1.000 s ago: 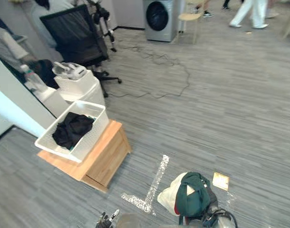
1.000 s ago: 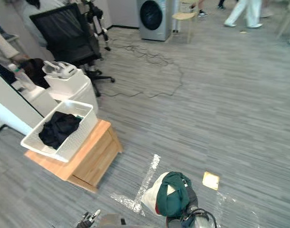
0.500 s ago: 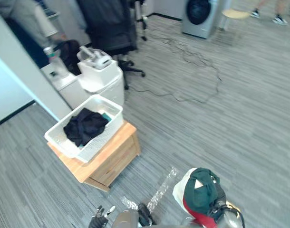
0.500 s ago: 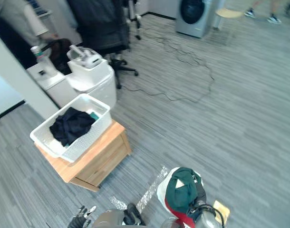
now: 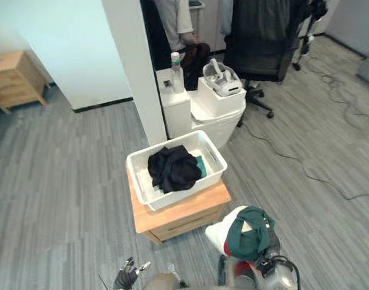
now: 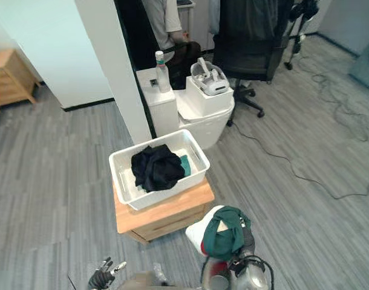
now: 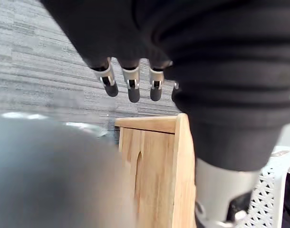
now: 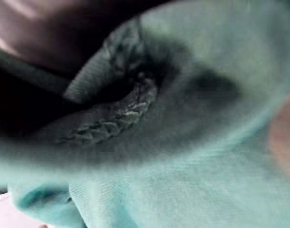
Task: Tidy the bed and pick cloth on bed and put in laundry
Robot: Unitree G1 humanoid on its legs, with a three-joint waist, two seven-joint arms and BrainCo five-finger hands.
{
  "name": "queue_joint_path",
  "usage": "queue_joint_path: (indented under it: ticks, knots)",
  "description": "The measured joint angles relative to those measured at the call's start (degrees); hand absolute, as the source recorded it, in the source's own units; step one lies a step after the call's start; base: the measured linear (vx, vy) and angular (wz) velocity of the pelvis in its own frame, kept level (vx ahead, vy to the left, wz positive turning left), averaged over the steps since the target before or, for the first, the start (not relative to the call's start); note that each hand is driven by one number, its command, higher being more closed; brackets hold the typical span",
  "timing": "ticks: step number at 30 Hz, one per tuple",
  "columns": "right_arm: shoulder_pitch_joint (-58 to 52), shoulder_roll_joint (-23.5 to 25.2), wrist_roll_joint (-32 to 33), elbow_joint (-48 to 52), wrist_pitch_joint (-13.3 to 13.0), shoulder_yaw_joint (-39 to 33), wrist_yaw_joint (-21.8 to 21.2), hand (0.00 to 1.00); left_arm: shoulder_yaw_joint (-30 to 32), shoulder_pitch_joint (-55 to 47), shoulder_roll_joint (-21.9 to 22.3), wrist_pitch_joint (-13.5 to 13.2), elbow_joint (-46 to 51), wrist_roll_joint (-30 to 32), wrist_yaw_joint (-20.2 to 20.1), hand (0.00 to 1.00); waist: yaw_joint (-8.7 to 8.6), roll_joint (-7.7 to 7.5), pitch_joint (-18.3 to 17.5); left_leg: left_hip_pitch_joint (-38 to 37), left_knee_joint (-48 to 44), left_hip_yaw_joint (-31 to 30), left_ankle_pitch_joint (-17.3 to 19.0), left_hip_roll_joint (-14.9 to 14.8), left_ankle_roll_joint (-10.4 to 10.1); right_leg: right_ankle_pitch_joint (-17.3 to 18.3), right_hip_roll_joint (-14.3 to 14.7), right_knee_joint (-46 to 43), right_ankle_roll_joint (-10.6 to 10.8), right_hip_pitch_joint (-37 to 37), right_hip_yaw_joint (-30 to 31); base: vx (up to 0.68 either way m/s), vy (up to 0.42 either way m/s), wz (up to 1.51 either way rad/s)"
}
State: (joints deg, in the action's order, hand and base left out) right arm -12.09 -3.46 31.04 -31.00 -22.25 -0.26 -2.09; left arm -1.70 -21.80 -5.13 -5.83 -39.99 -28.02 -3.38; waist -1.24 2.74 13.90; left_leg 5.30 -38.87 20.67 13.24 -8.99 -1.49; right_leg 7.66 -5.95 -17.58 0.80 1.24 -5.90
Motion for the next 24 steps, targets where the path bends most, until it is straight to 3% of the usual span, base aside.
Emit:
queue_joint_path:
  ticks: [1,2,3,6,8,13,16,19,24]
  knots:
    - [0.47,-0.02,-0.02,-0.1,-0.39,-0.29,0.83,1.0,-0.1,0.04,0.02,-0.21,-0.03,0.13,-0.28,0.0,0.12,0.0,0.0,-0.47,5.13,-0.02,-0.36,-0.02,-0.02,0.16,0.32,-0.25,0.22,0.28,1.09,0.2,0.085,-1.07]
    - [1.04,-0.24,-0.22,-0.13,-1.56,-1.46,2.22,1.0,-0.62,-0.04,0.1,-0.47,-0.14,0.68,-0.43,0.0,0.05,0.5,-0.3,-1.6,16.38,-0.6,-3.65,-0.57,-1.28,0.68,1.88,-1.01,0.96,1.14,3.47,0.21,0.118,-0.94]
    - [1.21,-0.31,-0.29,-0.14,-1.89,-2.29,2.5,1.0,-0.72,0.15,0.11,-0.49,-0.2,0.78,-0.49,0.0,-0.28,0.57,-0.37,-2.02,18.89,-0.57,-4.96,-0.79,-0.03,1.05,2.47,-1.5,1.33,1.56,4.24,0.19,0.149,-0.91]
    - [-0.27,0.37,-0.16,5.51,-2.15,-6.65,3.12,1.0,-1.27,1.44,-3.24,-0.43,-0.68,2.07,-1.42,0.0,-3.05,-3.07,-2.39,-6.21,28.22,0.94,-7.64,3.53,0.45,1.33,-0.32,-0.08,2.65,1.56,5.37,0.15,0.11,-0.19]
    - [-1.19,0.03,-1.19,15.35,-2.37,-9.6,2.24,1.0,-2.47,3.39,-4.41,0.65,-1.03,3.17,-1.83,0.0,-4.29,-3.86,-2.88,-8.85,35.09,1.15,-10.76,6.21,1.53,0.27,-1.43,2.44,4.26,0.24,4.89,0.14,0.147,0.09]
    - [2.38,-4.28,-10.19,29.53,-2.49,-8.5,-1.1,1.0,-5.75,5.48,-4.58,2.49,-1.08,3.41,-3.28,0.0,-4.13,-4.97,-5.02,-10.61,40.18,0.06,-12.6,8.34,2.61,-1.97,-2.77,6.93,6.04,-2.21,2.7,0.05,0.103,0.18]
    - [9.78,-8.19,-12.13,33.83,-2.48,-7.7,-4.67,1.0,-5.56,5.54,-4.72,2.98,-1.21,3.33,-4.18,0.0,-2.8,-5.65,-5.99,-10.97,42.12,-0.22,-13.47,9.34,3.19,-2.62,-3.34,9.09,6.07,-3.05,2.46,-0.01,0.07,0.09]
    - [17.74,-12.58,-12.07,36.26,-0.71,-7.25,-8.58,1.0,-5.12,5.9,-4.74,2.85,-2.91,1.42,-5.41,0.0,-1.61,-5.34,-6.66,-11.25,44.38,-0.77,-14.42,9.85,3.36,-3.27,-3.53,9.91,6.12,-3.09,2.14,-0.07,0.065,0.12]
    - [26.31,-15.68,-11.86,39.14,7.42,0.02,-13.22,1.0,-4.07,7.18,-4.61,2.82,-5.58,-0.83,-6.62,0.0,-0.94,-5.28,-6.76,-11.43,44.72,-2.35,-14.94,9.86,3.21,-3.44,-3.91,9.94,5.83,-3.95,1.0,-0.06,0.014,0.16]
